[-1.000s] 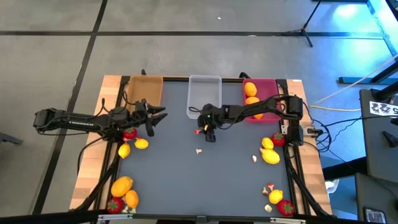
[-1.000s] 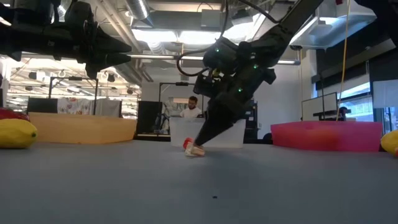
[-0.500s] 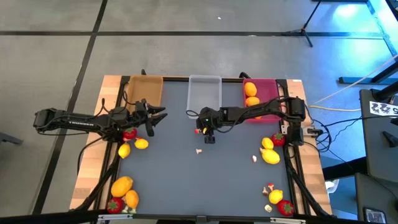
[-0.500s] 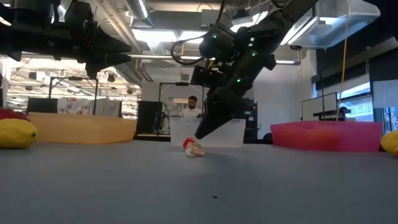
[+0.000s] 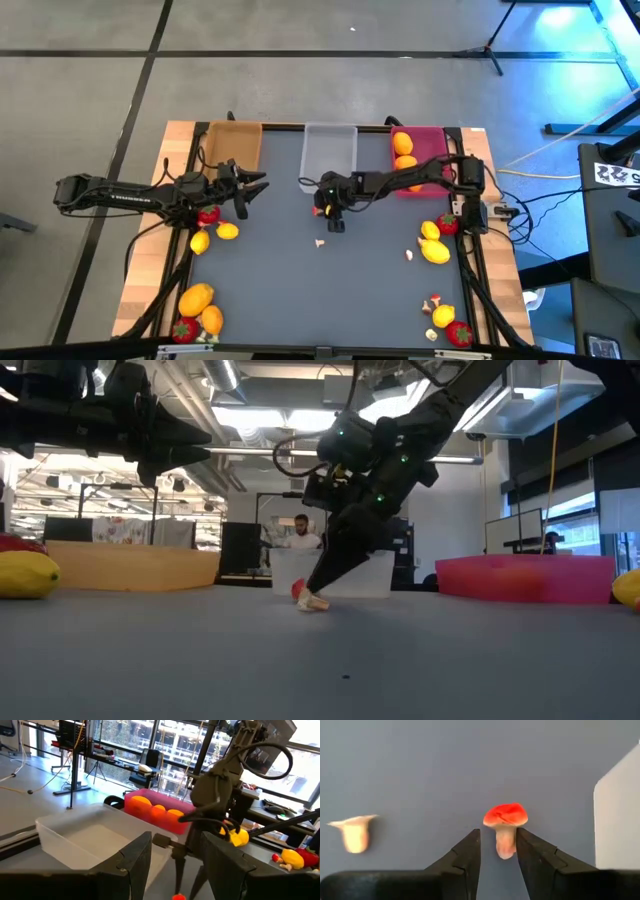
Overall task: Sort produce into baskets
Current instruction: Put the mushroom into the transparent bin
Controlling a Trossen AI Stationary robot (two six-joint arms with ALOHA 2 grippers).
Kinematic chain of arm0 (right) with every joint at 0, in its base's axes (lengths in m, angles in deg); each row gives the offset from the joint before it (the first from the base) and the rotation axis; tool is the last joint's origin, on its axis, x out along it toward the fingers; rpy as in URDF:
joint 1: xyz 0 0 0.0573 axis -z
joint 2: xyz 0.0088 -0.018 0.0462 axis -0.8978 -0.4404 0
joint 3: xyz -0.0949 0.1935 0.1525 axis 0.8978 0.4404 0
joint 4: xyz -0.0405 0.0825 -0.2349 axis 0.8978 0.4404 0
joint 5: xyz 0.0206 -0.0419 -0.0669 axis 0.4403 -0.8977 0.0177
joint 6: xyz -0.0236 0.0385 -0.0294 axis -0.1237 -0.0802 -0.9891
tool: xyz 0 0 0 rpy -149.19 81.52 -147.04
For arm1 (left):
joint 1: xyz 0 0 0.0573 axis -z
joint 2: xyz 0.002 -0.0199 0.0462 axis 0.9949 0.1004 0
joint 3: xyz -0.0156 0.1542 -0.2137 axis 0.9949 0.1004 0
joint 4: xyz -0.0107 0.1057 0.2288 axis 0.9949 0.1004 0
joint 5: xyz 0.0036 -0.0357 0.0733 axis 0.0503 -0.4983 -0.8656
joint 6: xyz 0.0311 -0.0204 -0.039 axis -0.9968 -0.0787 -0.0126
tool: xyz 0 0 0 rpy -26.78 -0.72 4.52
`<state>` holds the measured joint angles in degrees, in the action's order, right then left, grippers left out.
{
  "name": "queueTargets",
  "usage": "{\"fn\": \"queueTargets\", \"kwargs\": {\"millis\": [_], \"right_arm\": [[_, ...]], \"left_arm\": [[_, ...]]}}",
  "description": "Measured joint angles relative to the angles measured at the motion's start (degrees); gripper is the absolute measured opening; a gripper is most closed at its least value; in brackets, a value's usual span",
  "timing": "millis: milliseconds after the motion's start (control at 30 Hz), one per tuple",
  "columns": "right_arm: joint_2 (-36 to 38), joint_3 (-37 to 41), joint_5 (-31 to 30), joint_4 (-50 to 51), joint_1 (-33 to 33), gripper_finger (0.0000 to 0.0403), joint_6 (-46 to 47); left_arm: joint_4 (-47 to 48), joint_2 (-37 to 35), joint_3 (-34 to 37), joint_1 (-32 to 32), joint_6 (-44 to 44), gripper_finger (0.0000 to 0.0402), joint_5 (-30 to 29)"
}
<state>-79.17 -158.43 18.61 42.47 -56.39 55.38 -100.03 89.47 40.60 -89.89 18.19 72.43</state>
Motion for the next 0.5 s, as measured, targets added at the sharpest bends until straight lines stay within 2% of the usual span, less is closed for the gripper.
{"fn": "queueTargets", "kwargs": {"millis": [167, 367, 500], "right_arm": [[0.0, 0.0, 0.0, 0.3, 0.1, 0.0100, 0.1], [0.0, 0.0, 0.0, 0.2, 0.6, 0.0015, 0.1], [0.0, 0.0, -0.1, 0.2, 0.6, 0.0012, -0.1]], "left_arm": [[0.0, 0.0, 0.0, 0.0, 0.0, 0.0166, 0.0], [0.0, 0.0, 0.0, 0.0, 0.0, 0.0166, 0.0], [0.0, 0.0, 0.0, 0.0, 0.0, 0.0167, 0.0]]}}
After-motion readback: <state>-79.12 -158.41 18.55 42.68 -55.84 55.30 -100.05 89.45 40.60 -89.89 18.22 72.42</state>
